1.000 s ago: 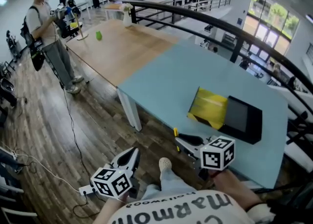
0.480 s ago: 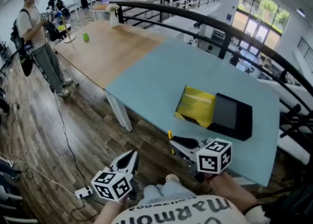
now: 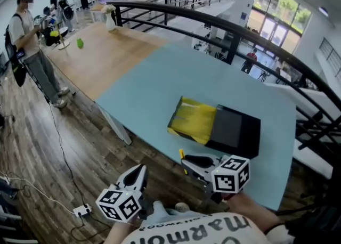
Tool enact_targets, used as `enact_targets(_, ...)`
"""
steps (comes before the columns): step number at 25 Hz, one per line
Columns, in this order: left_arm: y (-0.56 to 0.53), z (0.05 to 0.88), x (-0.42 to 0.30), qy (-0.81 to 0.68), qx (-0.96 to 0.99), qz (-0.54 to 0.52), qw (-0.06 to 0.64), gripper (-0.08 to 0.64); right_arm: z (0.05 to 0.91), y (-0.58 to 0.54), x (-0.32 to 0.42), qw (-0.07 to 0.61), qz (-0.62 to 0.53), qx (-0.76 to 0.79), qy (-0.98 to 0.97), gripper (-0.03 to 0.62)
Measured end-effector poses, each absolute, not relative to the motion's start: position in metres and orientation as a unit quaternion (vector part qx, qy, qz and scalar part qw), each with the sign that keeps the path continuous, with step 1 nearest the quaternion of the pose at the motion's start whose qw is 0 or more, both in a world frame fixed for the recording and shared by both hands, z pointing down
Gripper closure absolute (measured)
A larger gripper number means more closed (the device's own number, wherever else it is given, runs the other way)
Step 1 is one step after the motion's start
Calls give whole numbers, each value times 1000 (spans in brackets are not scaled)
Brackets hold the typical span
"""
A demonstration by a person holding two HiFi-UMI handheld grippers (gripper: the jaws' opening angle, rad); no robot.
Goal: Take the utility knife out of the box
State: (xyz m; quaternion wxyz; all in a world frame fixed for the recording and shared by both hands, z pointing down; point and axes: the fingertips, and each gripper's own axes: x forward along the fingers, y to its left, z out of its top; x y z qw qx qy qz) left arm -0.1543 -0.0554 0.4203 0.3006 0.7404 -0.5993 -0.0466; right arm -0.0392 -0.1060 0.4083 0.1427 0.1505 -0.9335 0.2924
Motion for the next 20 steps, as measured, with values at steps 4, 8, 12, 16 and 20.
enact_targets(4,-59,413,-128,-594,748,-52,290,558,408,-111,-16,143,290,149,-935,509)
enact_targets(8,-53,414,-117,-605,741,-51,285,558,411,-112,-1,138,289,148,-936,509)
enact_targets(12,-45,413,-107,-612,737,-50,283,558,411,-112,11,134,287,146,-937,509)
enact_targets(16,-33,411,-105,-624,727,-48,282,558,409,-111,14,126,284,141,-940,509)
enact_targets(20,-21,410,-110,-638,719,-53,271,558,407,-108,10,120,276,129,-945,509)
